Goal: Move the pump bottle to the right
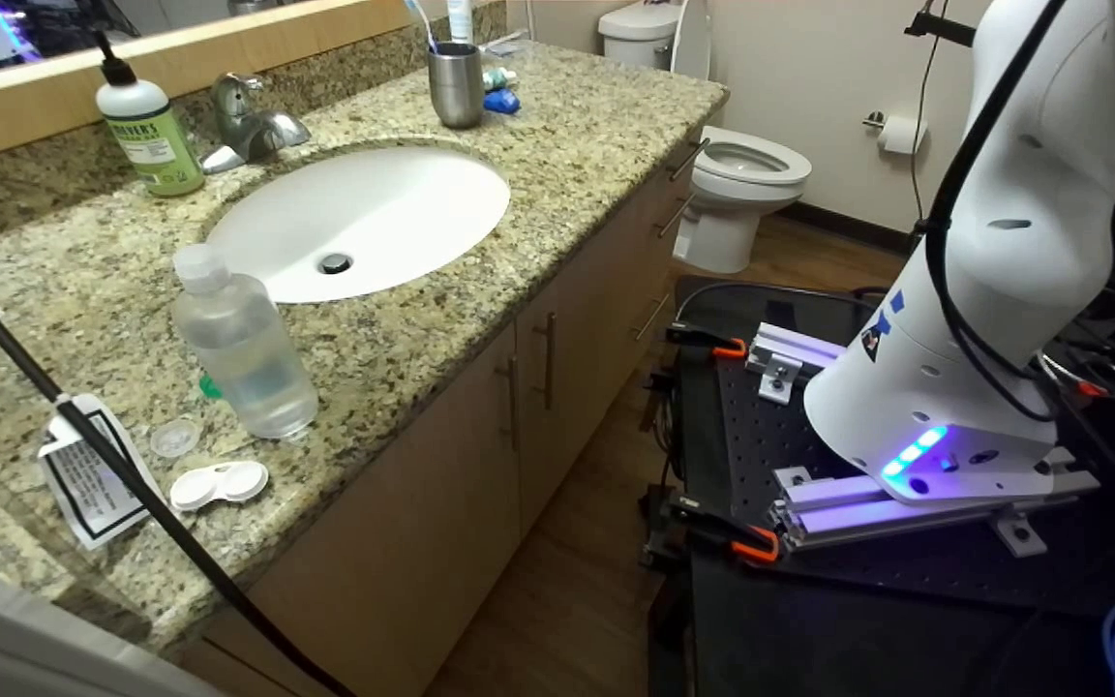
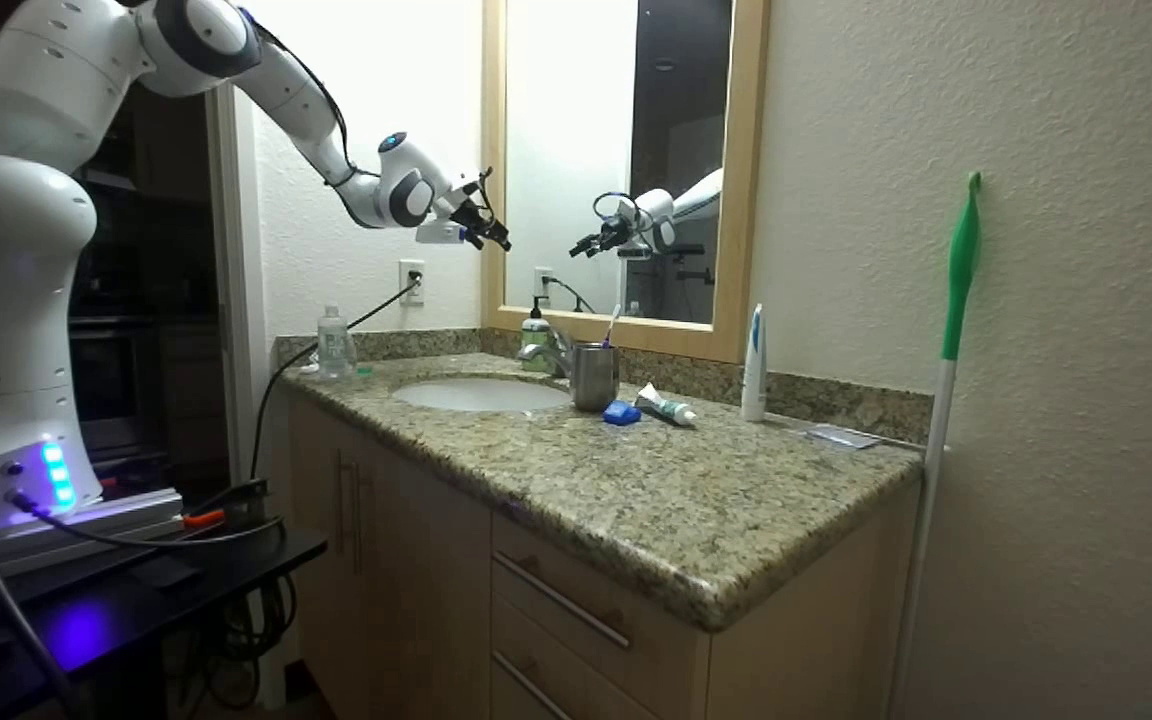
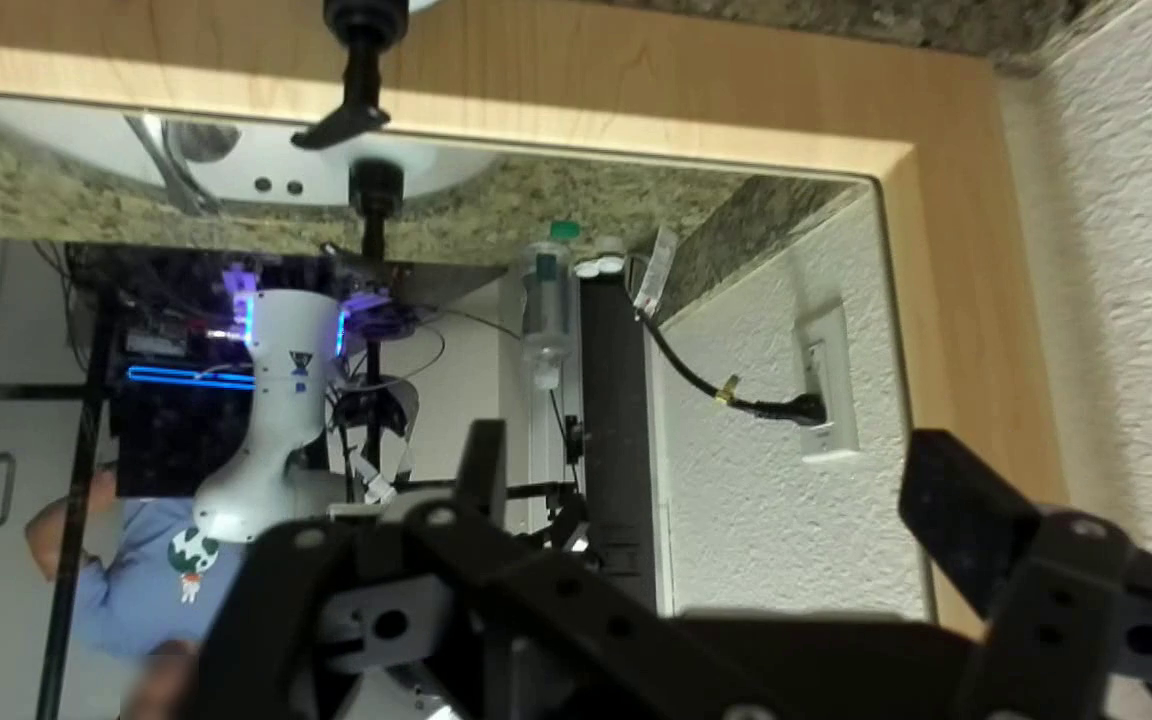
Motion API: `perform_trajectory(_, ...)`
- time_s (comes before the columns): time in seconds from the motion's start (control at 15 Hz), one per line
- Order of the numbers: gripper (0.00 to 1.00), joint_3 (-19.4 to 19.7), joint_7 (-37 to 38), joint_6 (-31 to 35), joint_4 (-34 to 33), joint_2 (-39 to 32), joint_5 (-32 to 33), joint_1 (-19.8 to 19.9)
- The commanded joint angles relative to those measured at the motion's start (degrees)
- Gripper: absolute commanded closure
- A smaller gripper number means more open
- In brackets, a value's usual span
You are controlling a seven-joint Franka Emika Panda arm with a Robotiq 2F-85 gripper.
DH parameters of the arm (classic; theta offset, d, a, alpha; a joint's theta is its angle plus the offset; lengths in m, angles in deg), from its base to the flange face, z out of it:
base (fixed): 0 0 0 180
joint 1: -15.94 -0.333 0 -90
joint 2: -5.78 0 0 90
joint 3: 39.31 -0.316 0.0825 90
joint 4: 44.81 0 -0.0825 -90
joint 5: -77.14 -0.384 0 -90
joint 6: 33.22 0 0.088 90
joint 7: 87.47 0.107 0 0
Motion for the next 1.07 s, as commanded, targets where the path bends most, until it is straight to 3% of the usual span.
perform_trajectory(0.0, 0.0, 0.67, 0.0, 0.54, -1.45, -1.26, 0.06, -0.23)
perform_trajectory(0.07, 0.0, 0.99, 0.0, 0.76, -2.31, -2.04, 0.08, -0.38)
perform_trajectory(0.13, 0.0, 9.84, 1.81, -2.1, -3.02, -3.14, 0.18, -5.93)
perform_trajectory(0.4, 0.0, 26.78, 8.82, -12.97, -5.73, -7.28, 2.06, -14.28)
perform_trajectory(0.47, 0.0, 29.4, 10.86, -16.61, -6.18, -8.16, 2.37, -15.61)
perform_trajectory(0.53, 0.0, 24.18, 6.93, -11.84, -3.63, -5.31, 1.03, -12.52)
perform_trajectory(0.6, 0.0, 26.78, 8.33, -13.99, -4.07, -6.06, 1.28, -13.86)
perform_trajectory(0.73, 0.0, 28.21, 9.34, -14.82, -4.57, -6.87, 1.33, -14.84)
perform_trajectory(0.8, 0.0, 28.35, 9.54, -14.84, -4.79, -7.17, 1.33, -15.05)
perform_trajectory(0.87, 0.0, 25.86, 8.49, -18.68, -6.0, -7.37, 0.47, -13.63)
perform_trajectory(1.0, 0.0, 25.73, 9.2, -23.07, -7.17, -9.75, 1.0, -14.27)
